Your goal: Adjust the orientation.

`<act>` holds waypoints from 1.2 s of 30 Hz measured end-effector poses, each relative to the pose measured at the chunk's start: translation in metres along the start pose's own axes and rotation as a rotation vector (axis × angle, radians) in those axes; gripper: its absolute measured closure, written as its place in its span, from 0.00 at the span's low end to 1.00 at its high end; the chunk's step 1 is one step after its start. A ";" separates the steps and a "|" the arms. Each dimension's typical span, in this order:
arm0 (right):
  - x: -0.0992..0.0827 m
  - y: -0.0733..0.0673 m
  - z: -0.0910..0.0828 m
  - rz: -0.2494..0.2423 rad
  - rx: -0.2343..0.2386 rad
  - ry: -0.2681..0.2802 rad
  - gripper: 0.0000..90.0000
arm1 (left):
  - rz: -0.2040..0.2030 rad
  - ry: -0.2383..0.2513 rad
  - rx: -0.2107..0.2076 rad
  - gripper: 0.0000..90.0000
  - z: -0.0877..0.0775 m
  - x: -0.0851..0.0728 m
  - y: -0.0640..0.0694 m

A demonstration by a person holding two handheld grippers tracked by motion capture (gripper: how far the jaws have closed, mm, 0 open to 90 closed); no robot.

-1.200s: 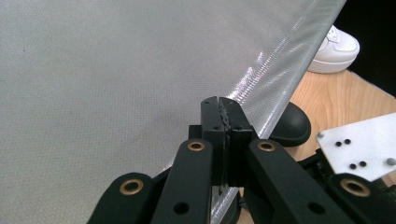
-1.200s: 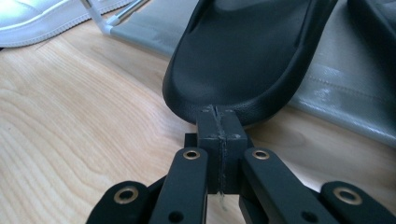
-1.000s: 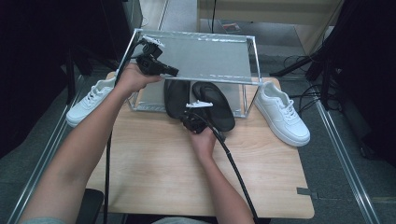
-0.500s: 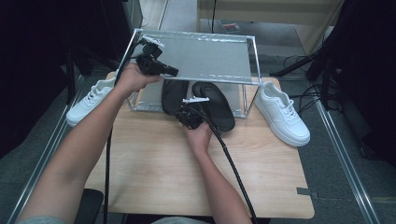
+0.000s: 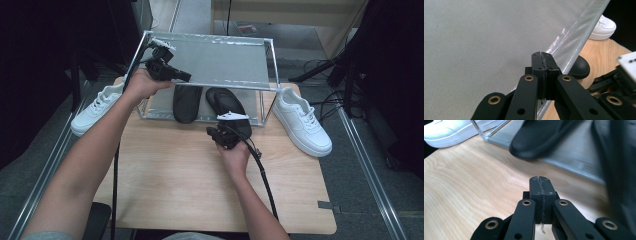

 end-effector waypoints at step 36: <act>-0.045 0.088 -0.089 0.095 -0.185 0.017 1.00 | 0.024 -0.021 0.010 1.00 0.001 0.003 0.002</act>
Point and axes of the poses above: each handheld gripper's, and its own axes: z roughly forward along the jaws, x roughly out of its top, y roughly to its right, the point moved 1 cm from there along z, roughly forward along the jaws, and after that the axes turned 4 degrees about y, right-handed, at the moved point
